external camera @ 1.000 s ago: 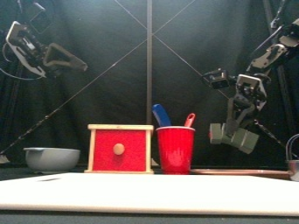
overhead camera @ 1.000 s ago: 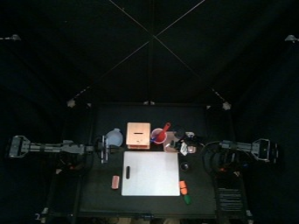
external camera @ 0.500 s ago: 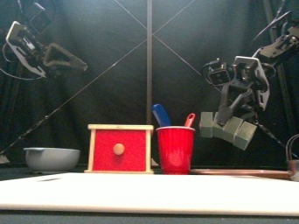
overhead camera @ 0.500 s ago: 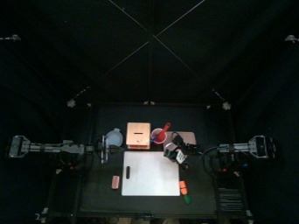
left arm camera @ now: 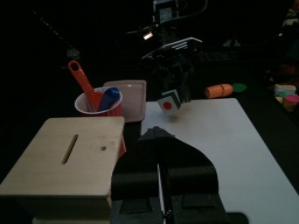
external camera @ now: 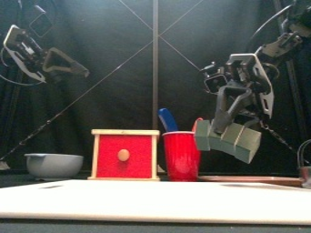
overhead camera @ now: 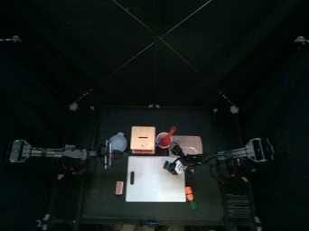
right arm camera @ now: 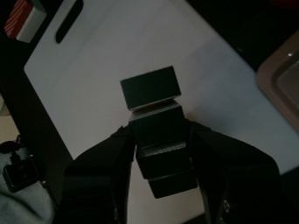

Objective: Place sushi on board then cut the sushi with the knife then place the pieces on the plate
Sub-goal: Place the sushi on the board

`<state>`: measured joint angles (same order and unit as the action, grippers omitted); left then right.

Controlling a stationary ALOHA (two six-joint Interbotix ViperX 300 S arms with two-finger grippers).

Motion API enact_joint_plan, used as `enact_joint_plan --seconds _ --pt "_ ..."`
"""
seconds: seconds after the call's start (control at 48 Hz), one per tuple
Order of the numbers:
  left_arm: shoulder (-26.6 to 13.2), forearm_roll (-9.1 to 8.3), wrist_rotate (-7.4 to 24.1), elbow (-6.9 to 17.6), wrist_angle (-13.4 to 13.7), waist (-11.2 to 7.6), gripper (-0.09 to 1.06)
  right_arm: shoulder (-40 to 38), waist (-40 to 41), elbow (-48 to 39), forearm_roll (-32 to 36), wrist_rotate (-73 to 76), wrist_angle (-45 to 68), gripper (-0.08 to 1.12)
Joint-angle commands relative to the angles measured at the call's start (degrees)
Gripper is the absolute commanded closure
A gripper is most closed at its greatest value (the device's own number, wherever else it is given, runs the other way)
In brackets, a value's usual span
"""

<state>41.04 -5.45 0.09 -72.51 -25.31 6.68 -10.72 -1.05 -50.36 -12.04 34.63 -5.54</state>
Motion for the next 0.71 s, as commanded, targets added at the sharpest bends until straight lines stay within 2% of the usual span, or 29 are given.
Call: enact_joint_plan --seconds 0.021,0.708 --pt "-0.09 0.09 0.09 0.62 -0.26 -0.09 0.98 1.05 -1.05 3.08 -0.88 1.05 0.62 0.46" --pt "-0.09 0.0 0.26 0.26 0.09 -0.09 0.98 7.38 -3.08 7.82 -1.85 13.45 -0.18 0.46"
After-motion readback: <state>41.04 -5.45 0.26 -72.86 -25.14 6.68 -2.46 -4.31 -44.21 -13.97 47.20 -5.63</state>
